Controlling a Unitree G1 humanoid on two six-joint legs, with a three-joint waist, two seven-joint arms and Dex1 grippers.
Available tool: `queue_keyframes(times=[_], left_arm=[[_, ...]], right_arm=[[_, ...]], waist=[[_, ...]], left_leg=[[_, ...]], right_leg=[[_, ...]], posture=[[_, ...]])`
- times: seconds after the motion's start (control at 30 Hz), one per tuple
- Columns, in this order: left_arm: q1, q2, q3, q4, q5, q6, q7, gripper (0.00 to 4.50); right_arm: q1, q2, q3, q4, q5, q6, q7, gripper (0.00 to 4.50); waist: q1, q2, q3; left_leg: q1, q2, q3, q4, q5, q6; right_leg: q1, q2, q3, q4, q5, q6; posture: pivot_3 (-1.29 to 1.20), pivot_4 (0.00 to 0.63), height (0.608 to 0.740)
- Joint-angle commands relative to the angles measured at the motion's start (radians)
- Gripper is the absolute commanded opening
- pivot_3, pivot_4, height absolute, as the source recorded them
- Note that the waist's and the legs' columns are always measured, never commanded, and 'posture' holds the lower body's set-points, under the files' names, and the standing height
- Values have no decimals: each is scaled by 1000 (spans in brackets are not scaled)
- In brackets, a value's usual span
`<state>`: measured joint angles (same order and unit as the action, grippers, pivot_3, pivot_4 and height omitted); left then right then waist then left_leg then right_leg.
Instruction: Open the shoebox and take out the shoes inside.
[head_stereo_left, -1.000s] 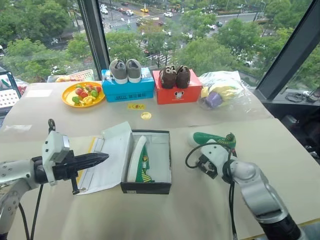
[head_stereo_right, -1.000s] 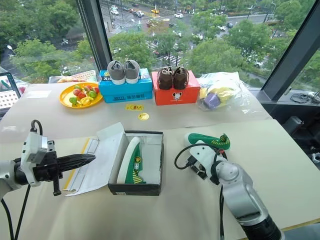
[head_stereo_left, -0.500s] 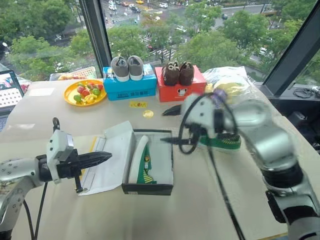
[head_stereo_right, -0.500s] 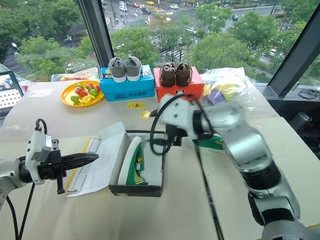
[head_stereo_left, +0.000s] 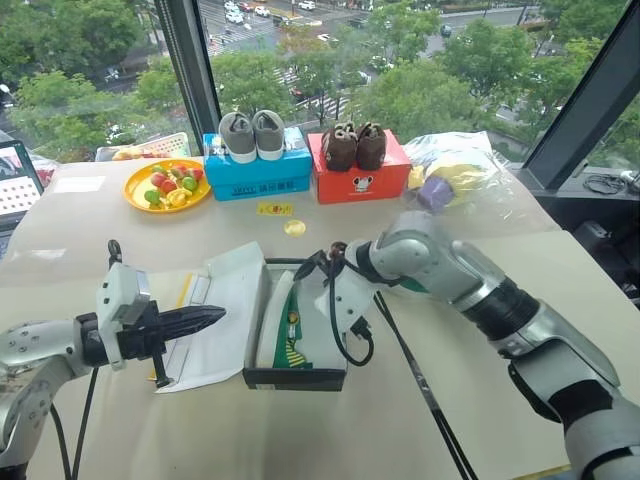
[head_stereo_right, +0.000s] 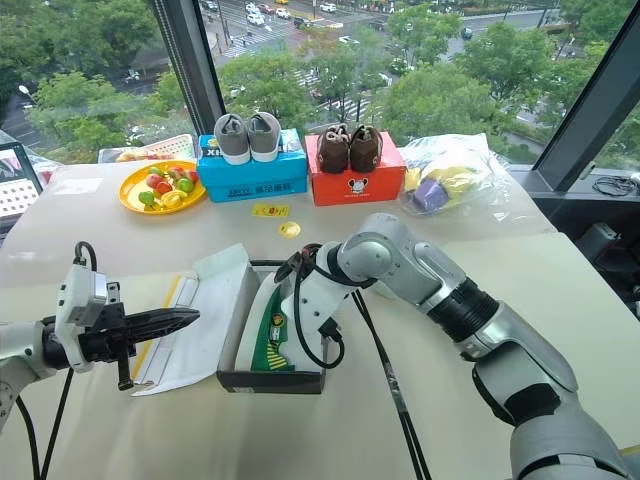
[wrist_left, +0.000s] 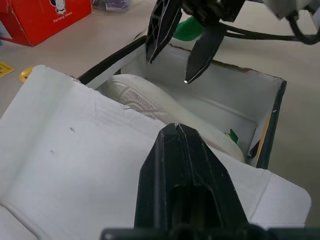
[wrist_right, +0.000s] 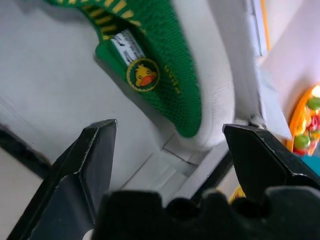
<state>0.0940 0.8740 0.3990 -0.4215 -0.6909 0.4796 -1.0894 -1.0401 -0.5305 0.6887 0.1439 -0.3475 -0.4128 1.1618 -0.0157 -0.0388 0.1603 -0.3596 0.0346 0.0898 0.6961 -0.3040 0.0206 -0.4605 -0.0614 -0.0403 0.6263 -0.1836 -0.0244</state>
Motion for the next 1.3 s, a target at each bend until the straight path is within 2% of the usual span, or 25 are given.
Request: queue_keyframes(times=[0.03, 0.23, 0.4, 0.73, 0.9, 0.93, 1.1, 1.3], left_arm=[[6, -1, 28, -39, -9, -15, 10, 0], [24, -4, 38, -54, -11, -16, 20, 0], [30, -3, 48, -57, -8, -20, 24, 0], [41, -6, 61, -74, -15, -14, 39, 0], [51, -4, 68, -78, -19, -12, 40, 0], [52, -3, 68, -78, -18, -12, 40, 0], [48, -2, 64, -74, -17, -15, 39, 0], [38, -1, 54, -65, -12, -20, 36, 0]], right_arm=[[-44, 26, -28, 15, -17, -63, -17, 3992], [-71, 85, -29, 46, -39, -91, -30, 3992], [-82, 92, -42, 39, -30, -103, -19, 3992], [-28, 126, 8, 126, -87, -140, -38, 3992], [-27, 128, 2, 157, -102, -155, -48, 2659], [-26, 129, 0, 158, -102, -154, -50, 2211], [-12, 137, -19, 131, -76, -128, -49, 633], [49, 169, -115, 32, 94, 73, -2, 539]], waist=[[1, 0, 0], [1, 0, 0], [1, 0, 0], [1, 0, 0], [1, 0, 0], [1, 0, 0], [1, 0, 0], [0, 0, 0]], left_leg=[[0, 0, 0, 0, 0, 0], [0, 0, 0, 0, 0, 0], [1, 0, 0, 0, 0, 0], [1, 0, 0, 0, 0, 0], [2, 0, 0, 0, 0, 0], [2, 0, 0, 0, 0, -1], [2, 0, 0, 0, 0, -1], [2, 0, 0, 0, 0, -1]], right_leg=[[0, 0, 0, 0, 0, 0], [0, 0, 0, 0, 0, 0], [0, 0, 0, 1, 0, 0], [0, 0, 0, 1, 0, -1], [0, 0, 0, 1, 0, -1], [0, 0, 0, 2, 0, -1], [1, 0, 0, 2, 0, -1], [1, 0, 0, 2, 0, -1]], posture=[[0, 150, 731], [0, 150, 731], [0, 150, 731], [0, 150, 731], [0, 150, 731], [0, 150, 731], [0, 150, 731], [0, 150, 731]])
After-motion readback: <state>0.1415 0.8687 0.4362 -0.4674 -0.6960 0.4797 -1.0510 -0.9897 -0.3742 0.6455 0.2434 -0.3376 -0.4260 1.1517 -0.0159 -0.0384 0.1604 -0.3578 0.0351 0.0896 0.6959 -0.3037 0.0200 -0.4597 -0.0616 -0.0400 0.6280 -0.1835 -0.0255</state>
